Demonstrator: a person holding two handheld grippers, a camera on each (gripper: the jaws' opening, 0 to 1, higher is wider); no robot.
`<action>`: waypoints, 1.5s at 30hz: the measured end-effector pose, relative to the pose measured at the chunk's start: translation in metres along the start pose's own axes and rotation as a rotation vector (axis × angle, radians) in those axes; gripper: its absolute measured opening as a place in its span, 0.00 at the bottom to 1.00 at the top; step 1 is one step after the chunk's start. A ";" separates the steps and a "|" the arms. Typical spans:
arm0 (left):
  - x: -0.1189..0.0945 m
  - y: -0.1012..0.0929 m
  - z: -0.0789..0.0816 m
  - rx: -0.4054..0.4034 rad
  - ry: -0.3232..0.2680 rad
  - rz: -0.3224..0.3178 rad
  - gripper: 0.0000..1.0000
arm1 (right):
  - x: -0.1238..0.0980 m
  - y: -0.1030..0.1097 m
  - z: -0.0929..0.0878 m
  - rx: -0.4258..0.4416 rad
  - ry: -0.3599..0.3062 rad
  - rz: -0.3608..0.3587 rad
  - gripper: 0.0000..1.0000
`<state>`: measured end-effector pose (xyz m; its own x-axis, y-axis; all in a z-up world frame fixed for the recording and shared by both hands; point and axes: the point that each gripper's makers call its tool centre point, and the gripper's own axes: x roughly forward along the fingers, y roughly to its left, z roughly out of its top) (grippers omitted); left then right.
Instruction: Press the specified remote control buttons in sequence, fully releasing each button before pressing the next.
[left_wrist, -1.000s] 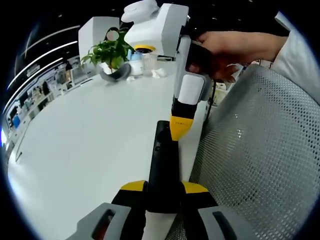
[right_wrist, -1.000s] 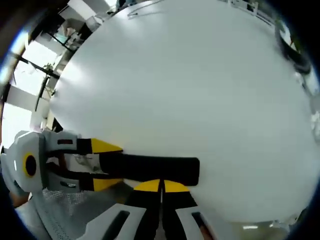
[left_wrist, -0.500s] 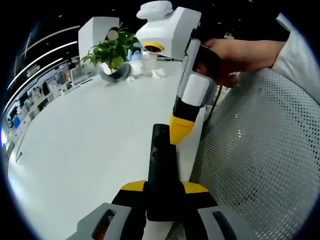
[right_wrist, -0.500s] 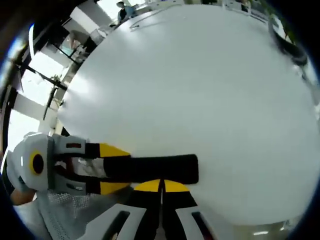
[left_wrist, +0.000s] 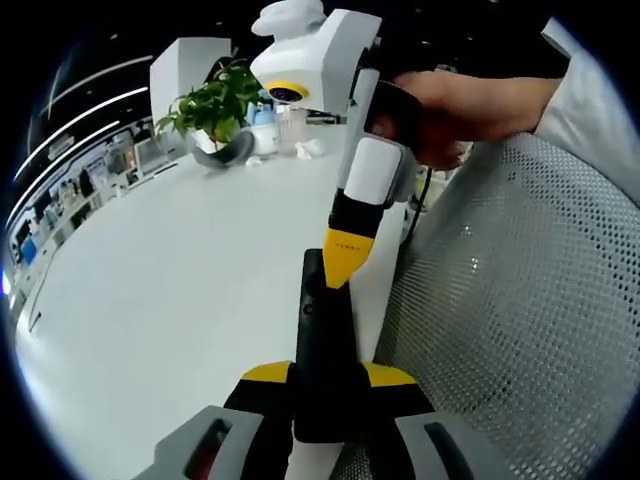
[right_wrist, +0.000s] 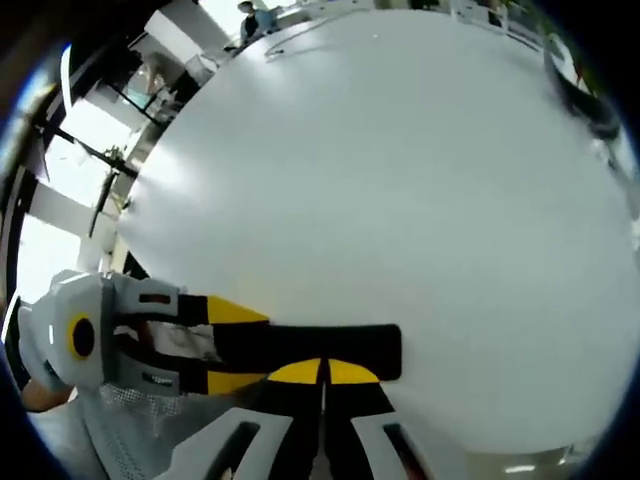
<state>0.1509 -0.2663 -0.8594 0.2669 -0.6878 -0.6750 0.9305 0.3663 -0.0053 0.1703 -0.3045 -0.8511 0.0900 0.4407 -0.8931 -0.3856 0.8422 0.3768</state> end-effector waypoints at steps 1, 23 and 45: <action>0.000 -0.001 0.000 0.003 0.000 -0.003 0.25 | -0.001 0.000 0.002 -0.004 -0.014 -0.003 0.00; 0.000 -0.001 0.000 0.000 0.002 -0.002 0.26 | 0.003 -0.003 0.004 -0.031 -0.023 -0.018 0.00; -0.001 0.000 -0.001 -0.001 0.006 0.002 0.25 | -0.001 -0.008 0.003 0.017 -0.027 -0.015 0.00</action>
<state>0.1501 -0.2653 -0.8594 0.2670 -0.6836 -0.6793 0.9298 0.3679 -0.0047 0.1760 -0.3107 -0.8525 0.1207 0.4365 -0.8916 -0.3680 0.8538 0.3682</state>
